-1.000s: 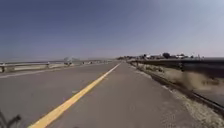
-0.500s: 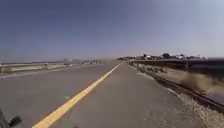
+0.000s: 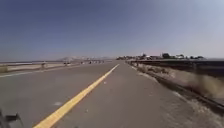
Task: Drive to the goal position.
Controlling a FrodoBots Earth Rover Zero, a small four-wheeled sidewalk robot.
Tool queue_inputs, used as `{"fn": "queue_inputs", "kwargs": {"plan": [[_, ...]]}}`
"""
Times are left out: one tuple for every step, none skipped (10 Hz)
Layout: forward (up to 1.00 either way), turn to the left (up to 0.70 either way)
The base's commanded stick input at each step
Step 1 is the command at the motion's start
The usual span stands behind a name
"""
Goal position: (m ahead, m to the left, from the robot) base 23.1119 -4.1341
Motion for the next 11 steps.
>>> {"fn": "queue_inputs", "kwargs": {"plan": [[0.5,0.0],[0.5,0.0],[0.5,0.0],[0.5,0.0],[0.5,-0.23],[0.5,-0.48],[0.5,-0.29],[0.5,-0.07],[0.5,0.0],[0.5,0.0],[0.5,0.0]]}}
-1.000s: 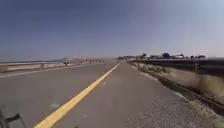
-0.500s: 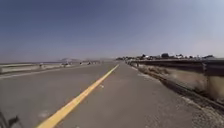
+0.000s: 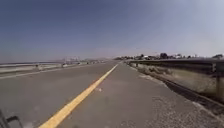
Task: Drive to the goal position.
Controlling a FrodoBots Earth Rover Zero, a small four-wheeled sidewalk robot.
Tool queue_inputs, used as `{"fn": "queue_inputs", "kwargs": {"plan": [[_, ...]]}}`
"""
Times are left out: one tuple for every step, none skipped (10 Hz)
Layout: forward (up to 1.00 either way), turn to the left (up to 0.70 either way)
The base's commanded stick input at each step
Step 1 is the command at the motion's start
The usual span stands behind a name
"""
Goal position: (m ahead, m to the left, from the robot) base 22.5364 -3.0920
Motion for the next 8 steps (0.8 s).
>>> {"fn": "queue_inputs", "kwargs": {"plan": [[0.5,0.0],[0.5,0.0],[0.5,0.0],[0.5,0.0],[0.5,0.0],[0.5,0.0],[0.5,0.0],[0.5,0.0]]}}
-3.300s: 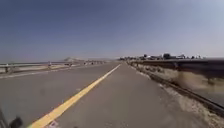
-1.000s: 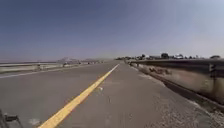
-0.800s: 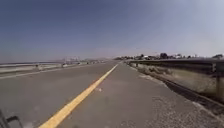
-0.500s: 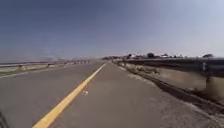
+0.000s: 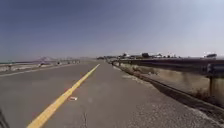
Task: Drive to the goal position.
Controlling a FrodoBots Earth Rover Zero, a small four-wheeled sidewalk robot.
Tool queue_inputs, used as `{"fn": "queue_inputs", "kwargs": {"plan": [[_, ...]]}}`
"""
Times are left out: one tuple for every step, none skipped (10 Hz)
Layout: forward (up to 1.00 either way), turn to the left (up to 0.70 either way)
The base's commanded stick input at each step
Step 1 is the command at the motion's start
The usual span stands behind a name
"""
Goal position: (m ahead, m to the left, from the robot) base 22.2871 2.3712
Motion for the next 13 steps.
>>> {"fn": "queue_inputs", "kwargs": {"plan": [[0.5,0.0],[0.5,0.0],[0.5,0.0],[0.5,0.0],[0.5,0.0],[0.5,0.0],[0.5,0.0],[0.5,0.0],[0.5,0.0],[0.5,0.5],[0.5,0.5],[0.5,0.48],[0.5,0.24]]}}
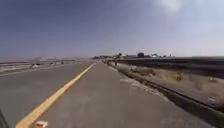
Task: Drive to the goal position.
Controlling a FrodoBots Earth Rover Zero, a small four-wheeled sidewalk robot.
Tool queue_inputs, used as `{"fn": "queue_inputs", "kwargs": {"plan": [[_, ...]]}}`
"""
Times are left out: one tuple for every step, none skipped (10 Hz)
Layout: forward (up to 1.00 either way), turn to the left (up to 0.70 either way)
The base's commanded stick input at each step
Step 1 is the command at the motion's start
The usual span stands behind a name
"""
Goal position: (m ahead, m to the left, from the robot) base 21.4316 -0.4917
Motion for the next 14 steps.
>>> {"fn": "queue_inputs", "kwargs": {"plan": [[0.5,0.0],[0.5,0.0],[0.5,0.0],[0.5,0.0],[0.5,0.0],[0.5,0.0],[0.5,0.0],[0.5,0.0],[0.5,0.0],[0.5,0.0],[0.5,0.0],[0.5,0.0],[0.5,0.0],[0.5,0.0]]}}
